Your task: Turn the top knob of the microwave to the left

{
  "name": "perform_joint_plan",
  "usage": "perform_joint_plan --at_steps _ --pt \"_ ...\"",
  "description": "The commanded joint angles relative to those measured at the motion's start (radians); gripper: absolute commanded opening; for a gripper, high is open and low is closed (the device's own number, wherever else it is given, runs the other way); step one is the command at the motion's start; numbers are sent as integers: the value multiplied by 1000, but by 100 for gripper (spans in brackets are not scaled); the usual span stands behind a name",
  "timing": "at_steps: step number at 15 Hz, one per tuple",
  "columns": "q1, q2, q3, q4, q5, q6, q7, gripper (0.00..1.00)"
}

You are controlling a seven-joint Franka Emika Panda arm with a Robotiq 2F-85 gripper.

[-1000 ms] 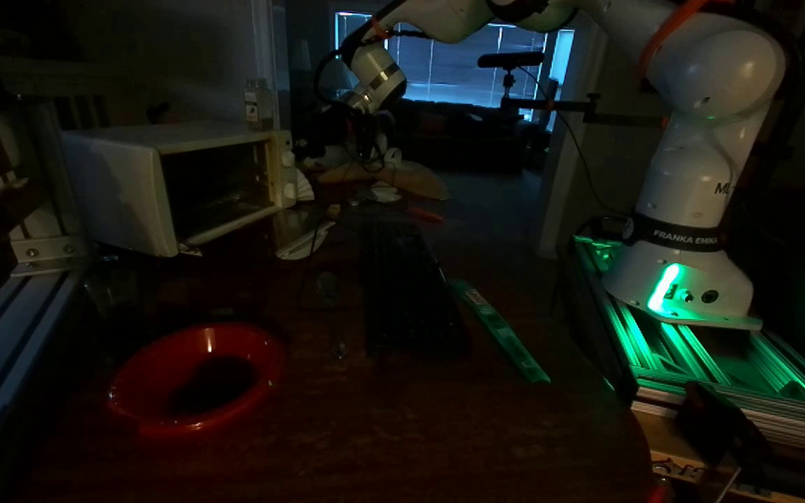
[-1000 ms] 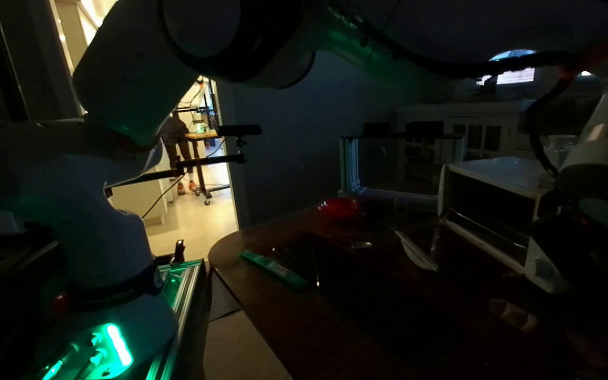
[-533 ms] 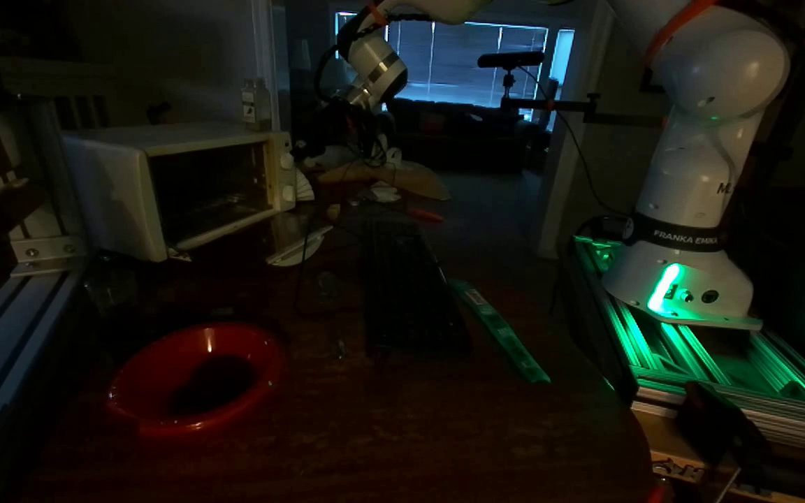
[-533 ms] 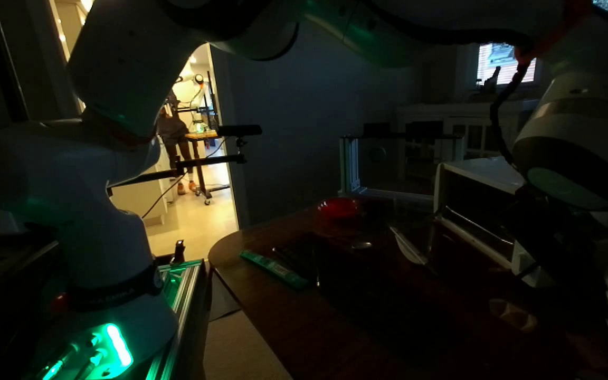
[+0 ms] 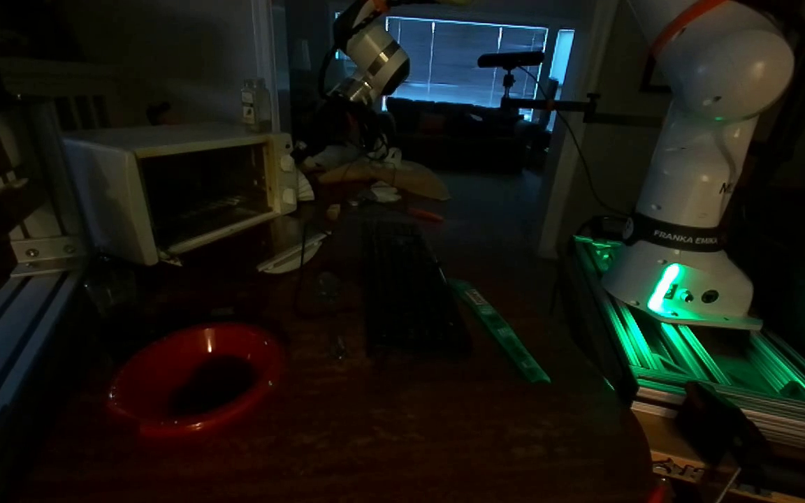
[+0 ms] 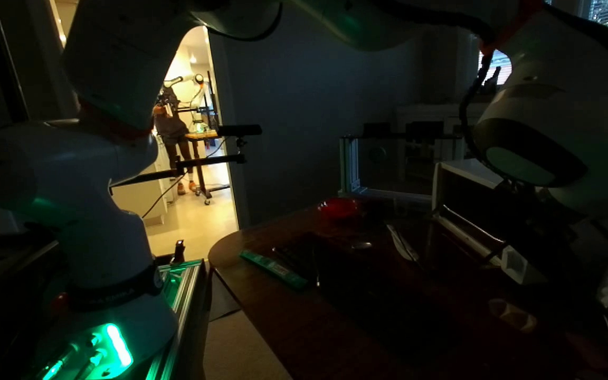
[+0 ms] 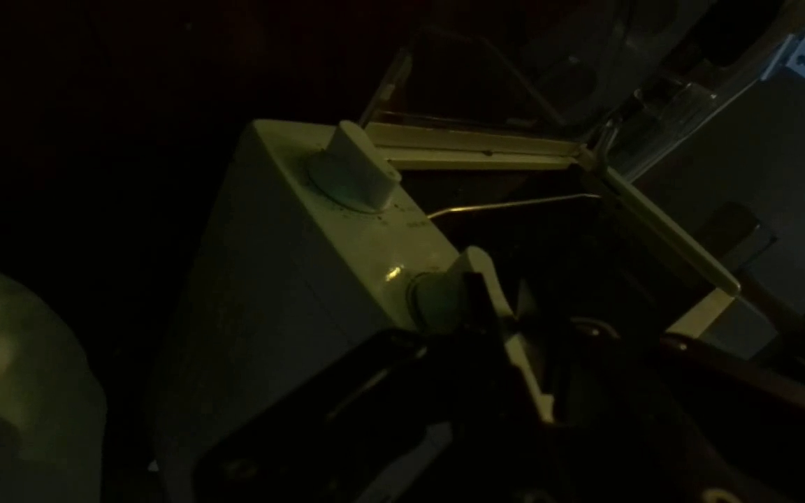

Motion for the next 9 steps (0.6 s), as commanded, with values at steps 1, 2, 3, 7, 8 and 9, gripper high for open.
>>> perform_joint_plan --at_steps 1,2,3,7,8,9 --pt "41 -102 -4 -114 20 52 -53 16" --pt "48 -114 -5 -129 18 72 -66 17" --pt "53 -123 -5 -141 17 88 -78 17" --pt "76 -167 -4 -186 12 143 -122 17" --pt "81 -179 -5 -194 10 152 -130 17" --pt "86 -190 -5 -201 10 152 -138 18"
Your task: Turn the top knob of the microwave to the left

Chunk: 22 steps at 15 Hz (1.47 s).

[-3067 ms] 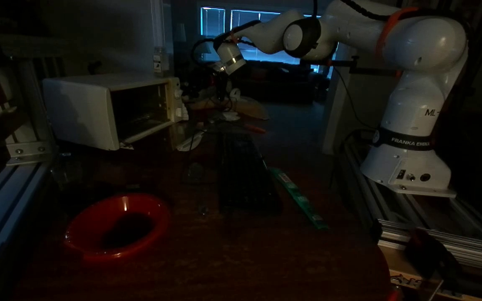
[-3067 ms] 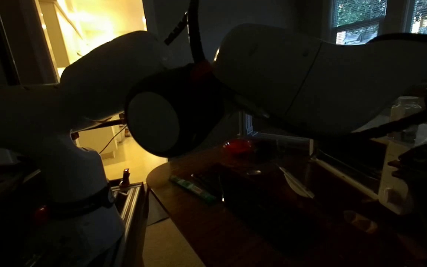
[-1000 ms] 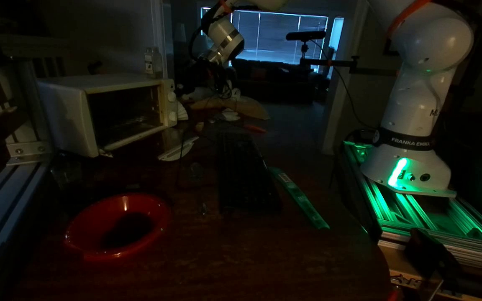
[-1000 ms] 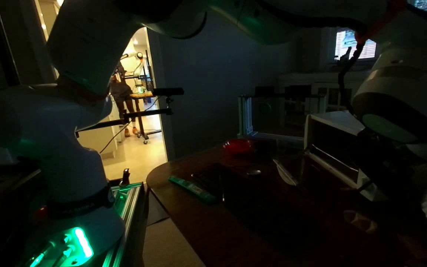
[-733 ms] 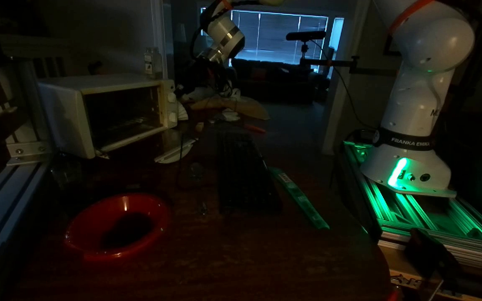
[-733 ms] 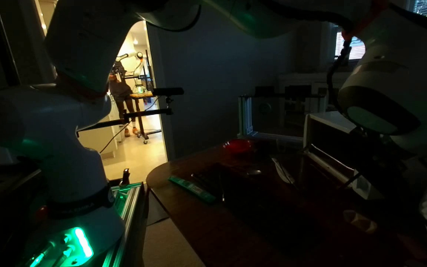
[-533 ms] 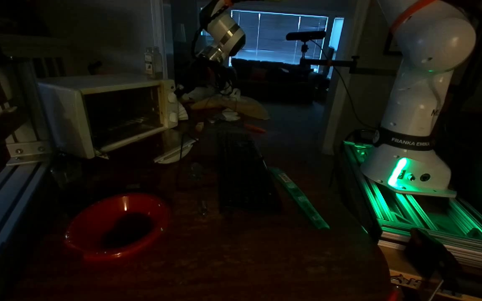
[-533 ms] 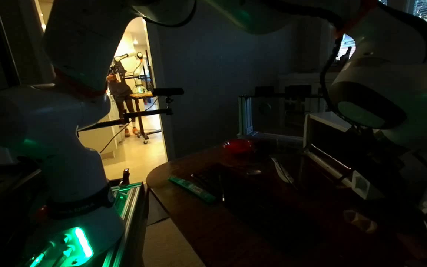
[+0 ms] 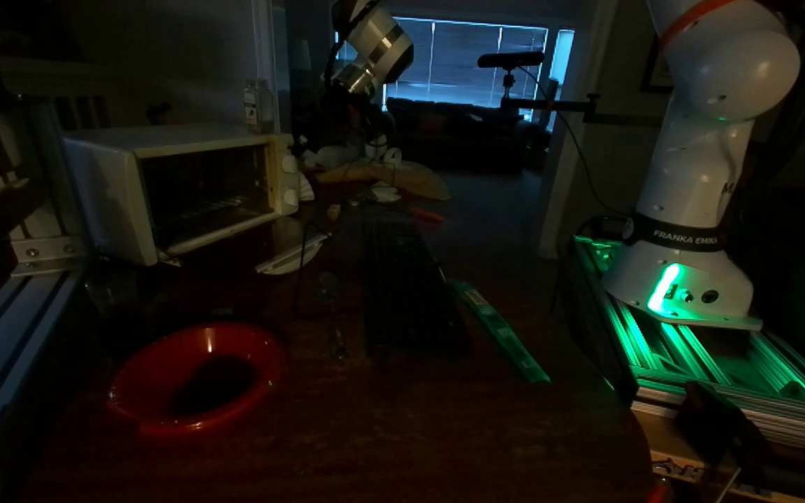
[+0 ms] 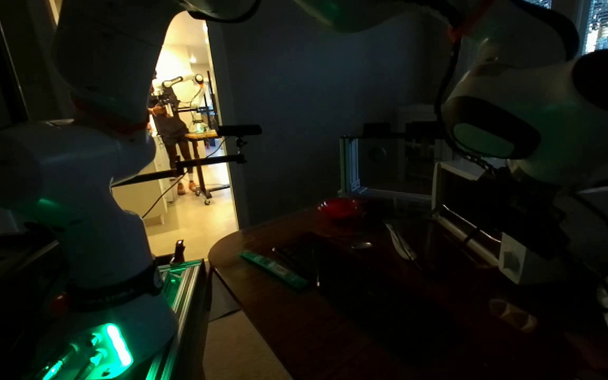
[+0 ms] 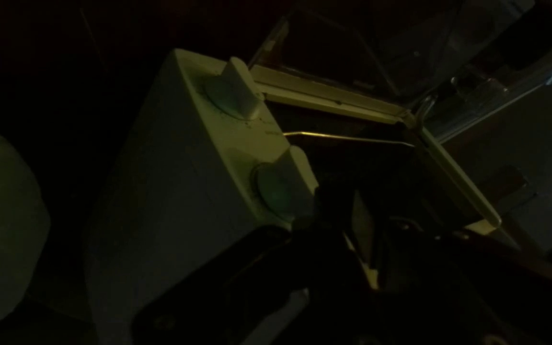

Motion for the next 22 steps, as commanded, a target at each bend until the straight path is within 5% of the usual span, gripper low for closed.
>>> perform_joint_plan --at_steps 1,3,4,12,17,22 --pt "40 -83 -2 -77 9 24 -36 18" --pt "55 -111 -3 -96 10 21 -35 25" --pt "62 -130 -7 -111 7 17 -20 45" --pt "77 -325 -87 -291 -71 29 171 99" --pt "85 -456 -133 -396 -185 103 306 100" --pt "106 -568 -122 -486 -482 186 600 100"
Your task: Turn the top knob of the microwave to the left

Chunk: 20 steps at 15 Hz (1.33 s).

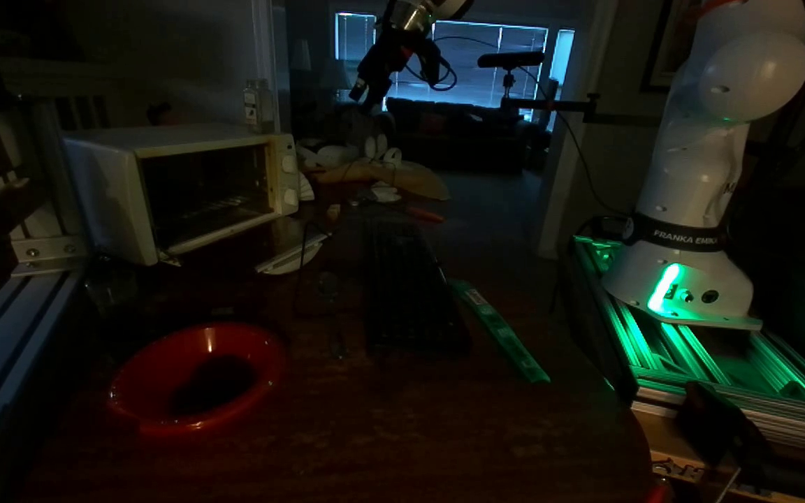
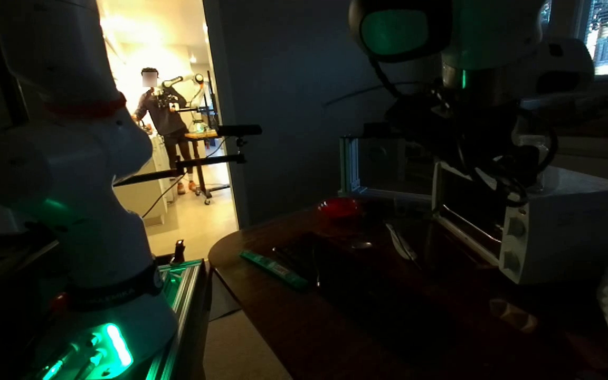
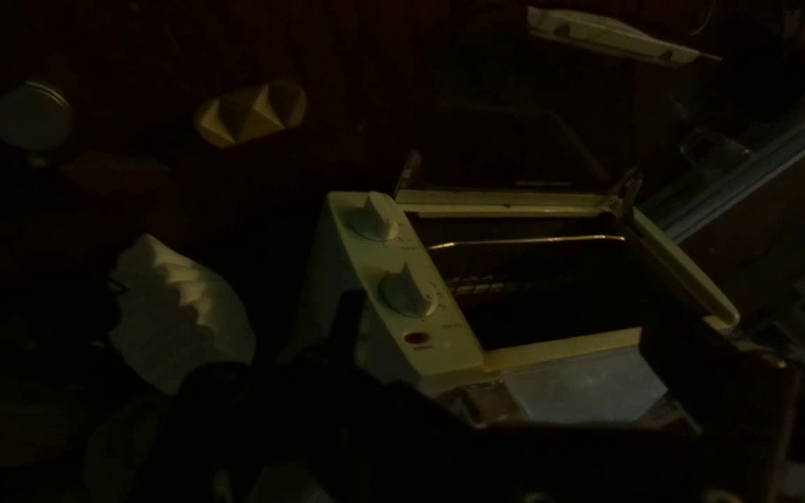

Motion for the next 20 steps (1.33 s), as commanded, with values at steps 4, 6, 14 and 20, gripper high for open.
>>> perform_joint_plan --at_steps 4,6,14,20 --pt "65 -136 34 -107 -376 45 433 100" --pt "89 -153 56 -115 -459 53 547 100" --pt "156 -223 141 -261 -733 429 794 100" --pt "174 -199 125 -230 -715 411 777 100"
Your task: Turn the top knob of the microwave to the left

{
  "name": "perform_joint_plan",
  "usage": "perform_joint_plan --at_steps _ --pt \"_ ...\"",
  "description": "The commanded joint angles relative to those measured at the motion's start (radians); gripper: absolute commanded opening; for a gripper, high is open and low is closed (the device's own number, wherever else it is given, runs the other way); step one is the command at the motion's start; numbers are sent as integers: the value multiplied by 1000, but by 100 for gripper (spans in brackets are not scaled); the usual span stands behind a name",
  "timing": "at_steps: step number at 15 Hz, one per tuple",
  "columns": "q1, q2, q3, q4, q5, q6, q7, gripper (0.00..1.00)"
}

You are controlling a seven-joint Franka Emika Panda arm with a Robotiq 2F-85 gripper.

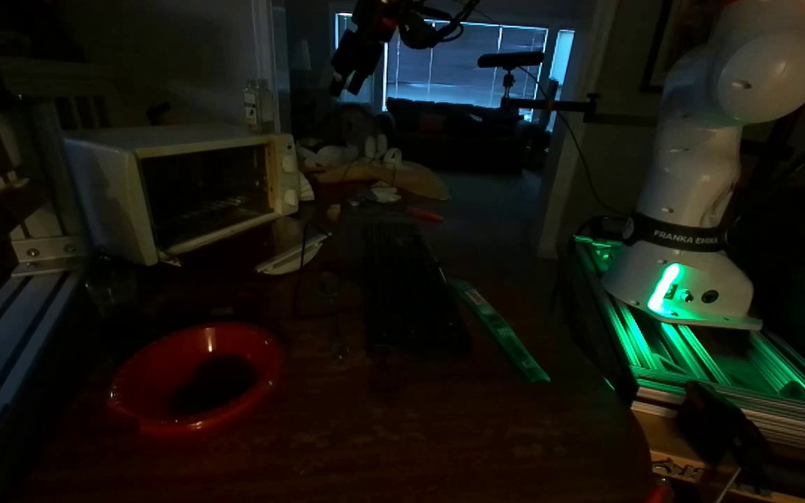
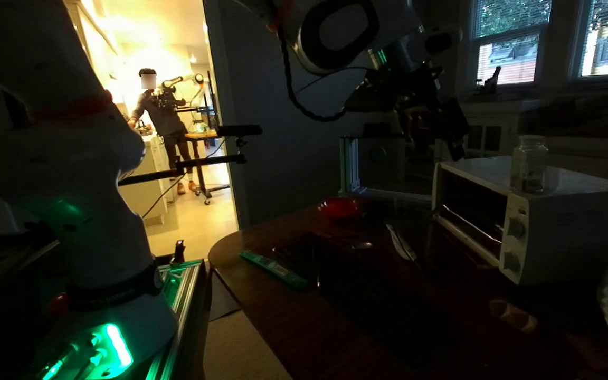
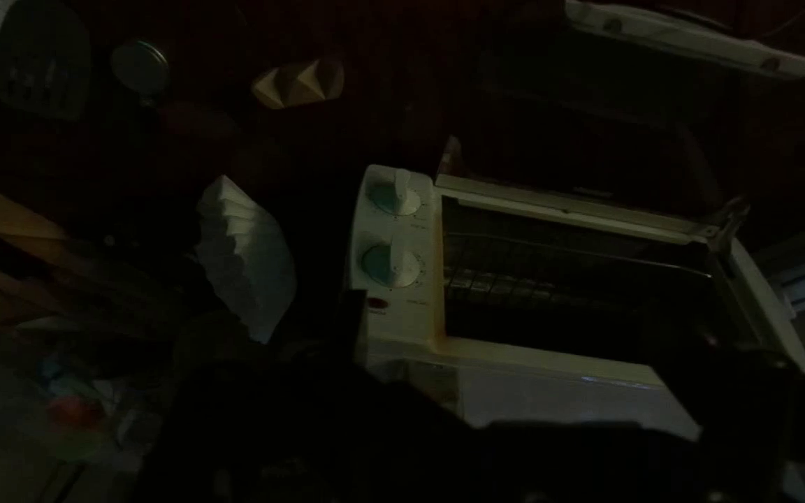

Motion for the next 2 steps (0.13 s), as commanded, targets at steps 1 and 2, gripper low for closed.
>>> perform_joint_plan --at_steps 1,2 --pt "18 -2 -18 1 -10 -1 9 100" --pt "18 -3 -18 1 -11 -1 9 100"
